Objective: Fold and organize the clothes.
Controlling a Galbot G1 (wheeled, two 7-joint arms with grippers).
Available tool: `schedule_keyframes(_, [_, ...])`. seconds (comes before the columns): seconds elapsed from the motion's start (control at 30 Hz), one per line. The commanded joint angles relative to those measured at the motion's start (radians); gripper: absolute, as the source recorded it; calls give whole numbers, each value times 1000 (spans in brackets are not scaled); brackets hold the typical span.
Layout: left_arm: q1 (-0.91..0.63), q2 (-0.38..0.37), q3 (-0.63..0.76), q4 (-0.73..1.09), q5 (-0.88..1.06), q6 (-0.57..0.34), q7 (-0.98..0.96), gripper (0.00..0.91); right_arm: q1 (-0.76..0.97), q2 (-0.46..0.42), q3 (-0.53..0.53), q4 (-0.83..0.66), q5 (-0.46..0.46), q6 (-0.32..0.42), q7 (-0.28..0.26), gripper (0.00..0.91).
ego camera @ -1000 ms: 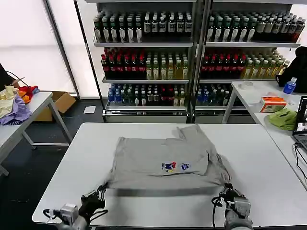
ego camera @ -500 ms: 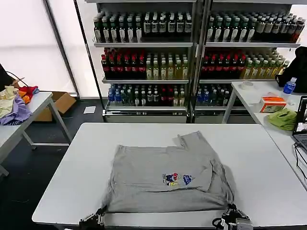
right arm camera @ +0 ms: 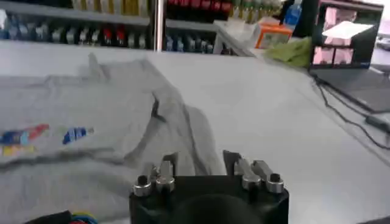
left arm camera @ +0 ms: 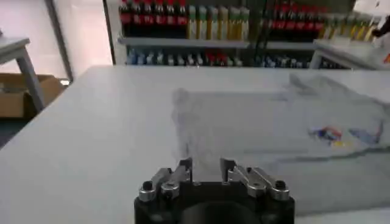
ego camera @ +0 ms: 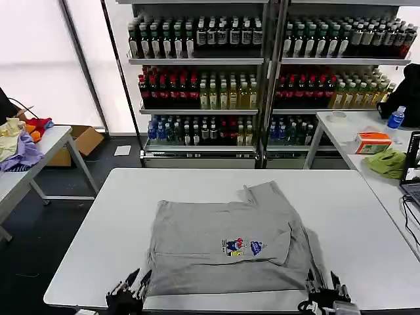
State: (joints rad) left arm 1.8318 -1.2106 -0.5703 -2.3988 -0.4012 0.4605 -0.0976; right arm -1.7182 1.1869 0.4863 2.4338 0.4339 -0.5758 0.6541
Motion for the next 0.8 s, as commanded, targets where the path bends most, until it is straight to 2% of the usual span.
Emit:
schedule_keyframes(0.03, [-235,63,-124,-15,-186,16,47,907,299,0,138,-99,71,29,-122,907])
schedule_keyframes(0.2, [-400,154,-80,151,-201,1,142,907,550,-77,101,-307,144,31,-253,907])
schedule_keyframes(0.3, [-541,204,-2,280,-229,1,152,907,663,-140,50,-442,167,15,-404,907])
schedule_keyframes(0.37, [-619,230,50,365,-236,7,157,907,751,-185,-6,-522,157,13,-465,907])
schedule_keyframes(0.43, [-703,241,103,450,-235,10,156,907,851,-201,-77,-606,153,0,-461,907])
schedule_keyframes(0.57, [-871,208,196,627,-242,10,142,907,998,-165,-194,-783,150,-2,-408,907])
schedule_keyframes(0.8, [-1026,138,309,859,-227,12,139,907,1162,-79,-316,-1037,114,16,-412,907])
